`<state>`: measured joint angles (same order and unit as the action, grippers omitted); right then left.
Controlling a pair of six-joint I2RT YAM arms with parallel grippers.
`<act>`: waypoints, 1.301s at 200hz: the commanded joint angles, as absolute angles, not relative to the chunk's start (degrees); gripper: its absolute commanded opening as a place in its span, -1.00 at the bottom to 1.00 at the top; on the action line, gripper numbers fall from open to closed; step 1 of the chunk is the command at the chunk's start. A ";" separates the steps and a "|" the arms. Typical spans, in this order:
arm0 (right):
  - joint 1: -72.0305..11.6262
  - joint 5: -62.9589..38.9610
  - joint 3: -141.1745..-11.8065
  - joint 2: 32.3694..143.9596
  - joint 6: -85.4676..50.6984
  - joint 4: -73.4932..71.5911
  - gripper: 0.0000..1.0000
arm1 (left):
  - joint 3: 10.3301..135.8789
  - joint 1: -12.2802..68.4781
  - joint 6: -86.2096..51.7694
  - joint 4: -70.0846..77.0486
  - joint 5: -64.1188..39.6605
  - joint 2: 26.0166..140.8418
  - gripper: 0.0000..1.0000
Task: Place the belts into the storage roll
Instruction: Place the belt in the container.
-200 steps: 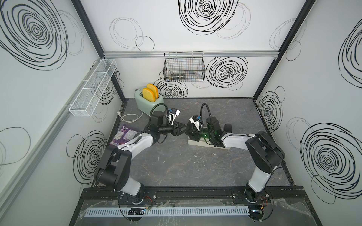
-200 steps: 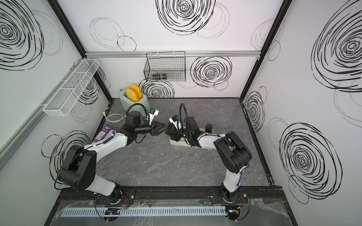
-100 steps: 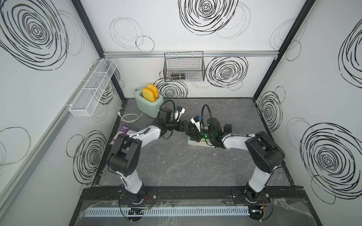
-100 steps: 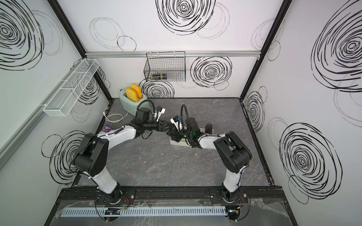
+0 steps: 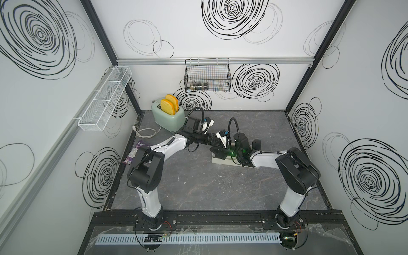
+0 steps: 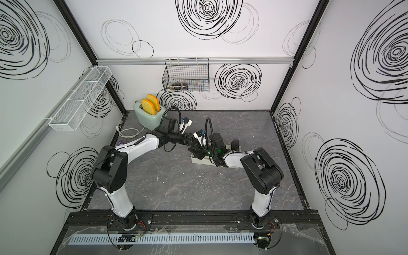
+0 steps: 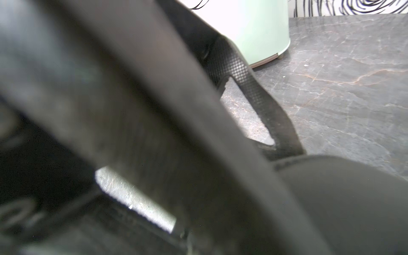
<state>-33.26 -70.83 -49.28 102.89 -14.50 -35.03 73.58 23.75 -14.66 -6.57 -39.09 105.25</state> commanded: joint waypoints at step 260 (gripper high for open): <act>-34.37 -68.37 -50.83 103.63 -11.80 -36.89 -1.00 | 85.40 30.35 -28.94 -16.58 -30.60 113.81 0.34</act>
<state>-31.42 -66.28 -49.63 103.31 -17.02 -34.44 92.60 27.00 -19.59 -27.68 -27.53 113.95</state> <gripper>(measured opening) 0.159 0.660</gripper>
